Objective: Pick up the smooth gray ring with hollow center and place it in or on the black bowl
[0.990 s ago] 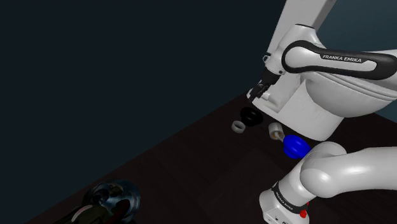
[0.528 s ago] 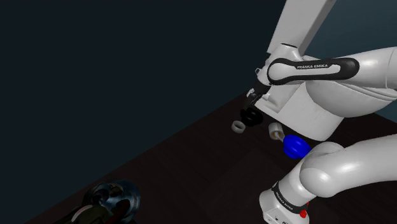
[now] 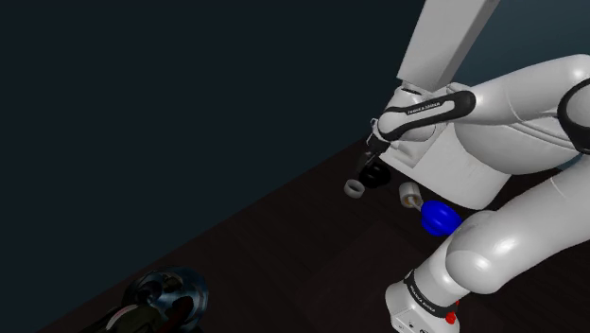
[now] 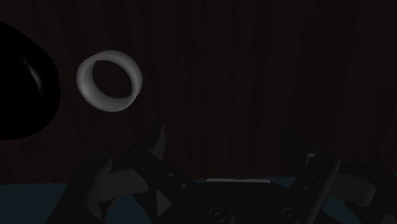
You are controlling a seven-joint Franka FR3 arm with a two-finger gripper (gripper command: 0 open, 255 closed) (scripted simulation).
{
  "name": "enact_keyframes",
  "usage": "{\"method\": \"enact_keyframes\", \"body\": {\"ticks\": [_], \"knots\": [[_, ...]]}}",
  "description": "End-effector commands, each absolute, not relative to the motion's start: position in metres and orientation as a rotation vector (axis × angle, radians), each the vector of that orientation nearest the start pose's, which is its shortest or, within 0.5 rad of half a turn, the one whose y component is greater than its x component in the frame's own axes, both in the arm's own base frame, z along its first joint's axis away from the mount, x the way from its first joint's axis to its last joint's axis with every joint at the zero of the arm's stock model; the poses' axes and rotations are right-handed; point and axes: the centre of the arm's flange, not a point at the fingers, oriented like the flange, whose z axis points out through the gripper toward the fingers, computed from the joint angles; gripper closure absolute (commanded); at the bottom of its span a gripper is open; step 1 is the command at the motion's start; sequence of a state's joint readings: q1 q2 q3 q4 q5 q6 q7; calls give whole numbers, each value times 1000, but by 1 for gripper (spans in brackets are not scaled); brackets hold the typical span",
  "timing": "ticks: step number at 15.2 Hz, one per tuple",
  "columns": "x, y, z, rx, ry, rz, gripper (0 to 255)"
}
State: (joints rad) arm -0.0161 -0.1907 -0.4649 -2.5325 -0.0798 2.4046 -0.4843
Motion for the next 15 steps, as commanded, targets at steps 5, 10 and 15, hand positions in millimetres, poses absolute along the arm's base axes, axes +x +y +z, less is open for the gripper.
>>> {"method": "enact_keyframes", "body": {"ticks": [5,10,15], "knots": [[418,-247,275,-3136,-110,-57,0],[433,-282,220,-3136,-114,-33,0],[447,-317,166,-3137,-118,-10,0]]}}
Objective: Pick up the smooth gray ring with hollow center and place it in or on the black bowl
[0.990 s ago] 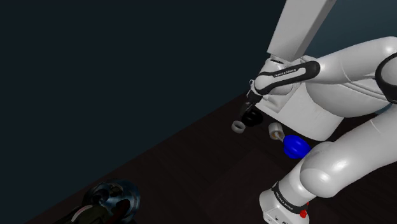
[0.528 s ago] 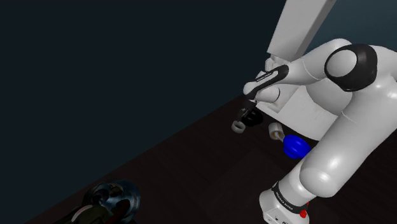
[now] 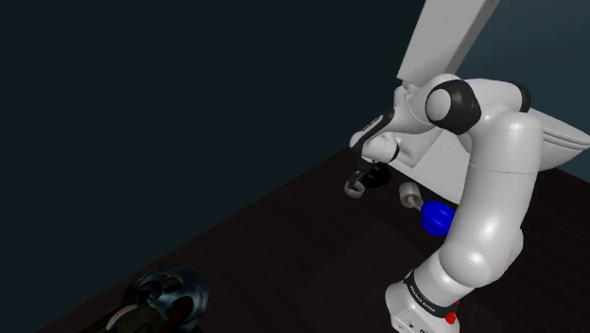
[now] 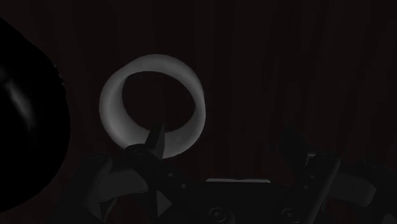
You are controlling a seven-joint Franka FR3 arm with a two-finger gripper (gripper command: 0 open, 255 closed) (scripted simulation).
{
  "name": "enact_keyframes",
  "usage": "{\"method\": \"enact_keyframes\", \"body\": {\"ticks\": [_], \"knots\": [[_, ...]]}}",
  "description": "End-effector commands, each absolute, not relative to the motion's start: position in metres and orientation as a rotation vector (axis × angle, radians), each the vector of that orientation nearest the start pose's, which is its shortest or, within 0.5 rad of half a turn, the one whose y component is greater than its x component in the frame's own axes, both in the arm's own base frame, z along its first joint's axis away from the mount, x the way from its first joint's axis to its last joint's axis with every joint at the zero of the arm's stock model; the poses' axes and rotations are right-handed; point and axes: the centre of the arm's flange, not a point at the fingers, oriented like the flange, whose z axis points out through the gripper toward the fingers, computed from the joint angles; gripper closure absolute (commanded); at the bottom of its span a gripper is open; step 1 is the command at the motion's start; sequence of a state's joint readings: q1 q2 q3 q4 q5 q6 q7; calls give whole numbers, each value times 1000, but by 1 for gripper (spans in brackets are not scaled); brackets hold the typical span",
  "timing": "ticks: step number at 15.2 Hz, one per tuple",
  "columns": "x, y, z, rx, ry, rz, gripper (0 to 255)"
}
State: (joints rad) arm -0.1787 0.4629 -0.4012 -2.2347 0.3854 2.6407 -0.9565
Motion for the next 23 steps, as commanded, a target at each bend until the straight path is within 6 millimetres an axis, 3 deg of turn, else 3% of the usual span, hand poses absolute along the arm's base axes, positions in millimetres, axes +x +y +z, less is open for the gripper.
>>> {"method": "enact_keyframes", "body": {"ticks": [1,9,17,18,23], "knots": [[450,-324,155,-3137,-118,-5,0],[451,-326,111,-3137,-119,-4,0],[451,-326,111,-3137,-119,-4,0],[451,-326,111,-3137,-119,-4,255],[451,-326,111,-3137,-119,-4,255]]}}
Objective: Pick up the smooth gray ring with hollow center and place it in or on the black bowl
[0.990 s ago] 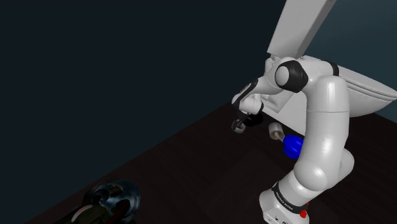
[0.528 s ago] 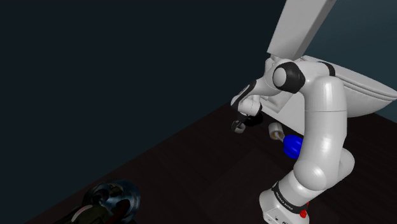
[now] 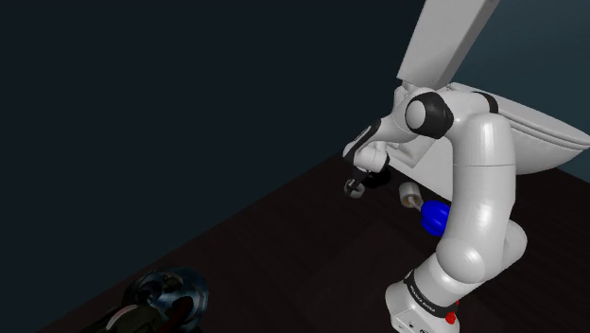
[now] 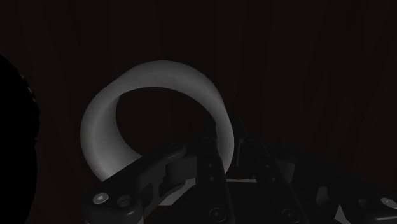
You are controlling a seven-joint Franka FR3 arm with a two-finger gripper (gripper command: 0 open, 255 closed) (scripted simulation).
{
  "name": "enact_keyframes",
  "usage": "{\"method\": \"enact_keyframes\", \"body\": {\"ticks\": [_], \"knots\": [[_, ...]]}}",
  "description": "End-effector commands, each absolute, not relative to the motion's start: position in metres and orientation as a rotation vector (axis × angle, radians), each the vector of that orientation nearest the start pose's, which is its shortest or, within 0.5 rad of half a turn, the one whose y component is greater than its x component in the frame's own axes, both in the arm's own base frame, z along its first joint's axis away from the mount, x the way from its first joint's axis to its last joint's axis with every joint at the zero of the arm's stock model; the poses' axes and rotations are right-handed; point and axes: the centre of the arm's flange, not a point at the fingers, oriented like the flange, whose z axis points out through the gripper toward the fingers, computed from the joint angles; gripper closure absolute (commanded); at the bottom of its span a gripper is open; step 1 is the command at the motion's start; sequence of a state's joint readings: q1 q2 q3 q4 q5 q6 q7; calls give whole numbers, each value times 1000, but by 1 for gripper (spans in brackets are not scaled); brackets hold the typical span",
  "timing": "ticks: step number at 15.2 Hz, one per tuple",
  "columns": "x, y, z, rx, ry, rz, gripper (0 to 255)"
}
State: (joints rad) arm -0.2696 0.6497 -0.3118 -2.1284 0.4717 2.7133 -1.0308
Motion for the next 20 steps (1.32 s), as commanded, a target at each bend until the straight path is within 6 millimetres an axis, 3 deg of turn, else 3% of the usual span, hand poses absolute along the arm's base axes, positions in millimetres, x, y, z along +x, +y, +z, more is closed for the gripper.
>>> {"method": "enact_keyframes", "body": {"ticks": [1,4,20], "knots": [[451,-326,111,-3137,-119,-4,255],[451,-326,111,-3137,-119,-4,255],[451,-326,196,-3137,-119,-4,255]]}}
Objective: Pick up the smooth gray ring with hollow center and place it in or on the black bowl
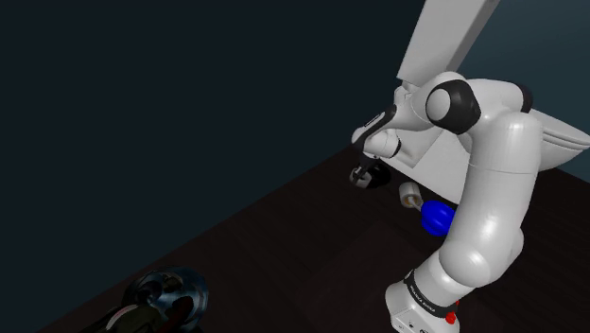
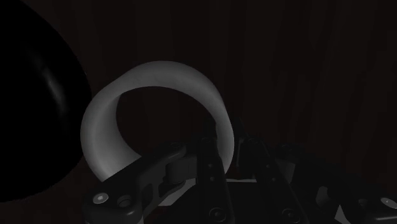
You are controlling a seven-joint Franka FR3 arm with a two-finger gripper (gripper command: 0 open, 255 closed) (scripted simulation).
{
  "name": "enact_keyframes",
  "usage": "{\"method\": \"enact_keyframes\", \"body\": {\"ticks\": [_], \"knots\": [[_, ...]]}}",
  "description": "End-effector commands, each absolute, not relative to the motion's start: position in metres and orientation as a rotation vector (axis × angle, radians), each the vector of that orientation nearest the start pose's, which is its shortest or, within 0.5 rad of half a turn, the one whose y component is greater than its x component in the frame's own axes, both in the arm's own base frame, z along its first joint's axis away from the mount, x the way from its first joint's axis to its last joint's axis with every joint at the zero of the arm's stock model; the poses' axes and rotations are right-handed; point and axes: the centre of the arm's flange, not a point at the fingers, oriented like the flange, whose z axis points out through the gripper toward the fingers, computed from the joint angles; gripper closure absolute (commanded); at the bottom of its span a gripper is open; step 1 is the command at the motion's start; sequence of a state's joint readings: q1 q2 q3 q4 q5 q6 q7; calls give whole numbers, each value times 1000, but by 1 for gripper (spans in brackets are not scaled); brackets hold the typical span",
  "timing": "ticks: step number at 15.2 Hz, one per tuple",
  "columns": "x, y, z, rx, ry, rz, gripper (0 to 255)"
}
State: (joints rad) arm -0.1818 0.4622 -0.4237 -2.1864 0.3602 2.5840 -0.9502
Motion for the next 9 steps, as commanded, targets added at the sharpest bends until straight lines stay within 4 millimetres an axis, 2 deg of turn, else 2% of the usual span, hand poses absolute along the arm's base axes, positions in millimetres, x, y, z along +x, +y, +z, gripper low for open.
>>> {"method": "enact_keyframes", "body": {"ticks": [1,9], "knots": [[451,-326,201,-3137,-119,-4,255],[451,-326,243,-3137,-119,-4,255]]}}
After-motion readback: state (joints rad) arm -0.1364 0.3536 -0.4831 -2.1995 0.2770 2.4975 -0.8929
